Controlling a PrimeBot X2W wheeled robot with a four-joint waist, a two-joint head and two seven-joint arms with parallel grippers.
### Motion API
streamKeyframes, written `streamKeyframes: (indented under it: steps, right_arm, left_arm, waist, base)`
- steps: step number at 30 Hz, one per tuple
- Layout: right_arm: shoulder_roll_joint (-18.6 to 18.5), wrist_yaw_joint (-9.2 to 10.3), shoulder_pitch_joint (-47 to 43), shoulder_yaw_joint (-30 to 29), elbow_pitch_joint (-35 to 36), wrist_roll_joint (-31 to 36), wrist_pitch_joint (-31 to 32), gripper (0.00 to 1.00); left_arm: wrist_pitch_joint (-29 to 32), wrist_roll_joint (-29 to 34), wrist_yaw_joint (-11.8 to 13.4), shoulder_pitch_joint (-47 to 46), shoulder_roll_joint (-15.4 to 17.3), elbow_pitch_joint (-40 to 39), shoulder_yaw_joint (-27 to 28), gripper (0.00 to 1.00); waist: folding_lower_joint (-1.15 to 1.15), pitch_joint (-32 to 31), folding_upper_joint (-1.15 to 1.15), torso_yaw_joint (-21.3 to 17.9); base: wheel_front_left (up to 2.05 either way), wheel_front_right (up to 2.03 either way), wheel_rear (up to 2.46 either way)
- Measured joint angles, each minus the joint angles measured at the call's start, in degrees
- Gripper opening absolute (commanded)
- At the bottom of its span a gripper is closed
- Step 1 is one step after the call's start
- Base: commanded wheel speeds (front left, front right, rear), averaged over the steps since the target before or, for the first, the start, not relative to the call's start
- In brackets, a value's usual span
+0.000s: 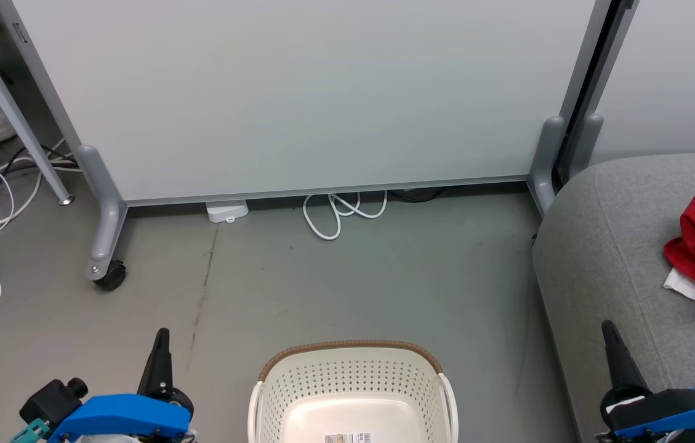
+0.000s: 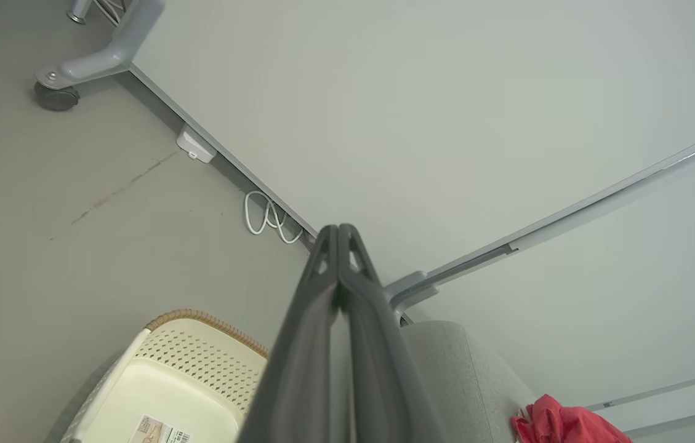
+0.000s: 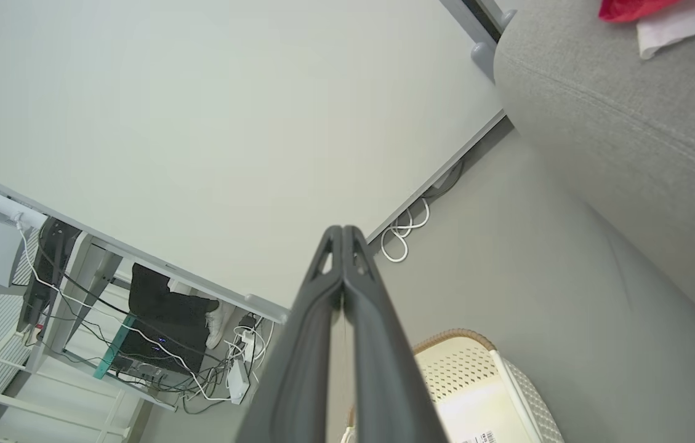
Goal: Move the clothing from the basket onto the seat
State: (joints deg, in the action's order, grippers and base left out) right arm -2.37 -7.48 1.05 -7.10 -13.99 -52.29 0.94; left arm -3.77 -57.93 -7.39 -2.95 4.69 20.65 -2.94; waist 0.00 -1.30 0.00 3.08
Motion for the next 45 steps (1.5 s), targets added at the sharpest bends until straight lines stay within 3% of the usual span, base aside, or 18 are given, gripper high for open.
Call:
streamKeyframes:
  steps: [45]
  right_arm:
    - [-0.2, 0.00, 3.2, 0.3, 0.0, -25.7, 3.5, 0.00]
  left_arm:
    - [6.7, -22.1, 0.0, -1.9, -1.2, -4.2, 6.1, 0.00]
  waist:
    - [0.00, 0.8, 0.00, -1.8]
  base:
    - [0.00, 0.00, 0.00]
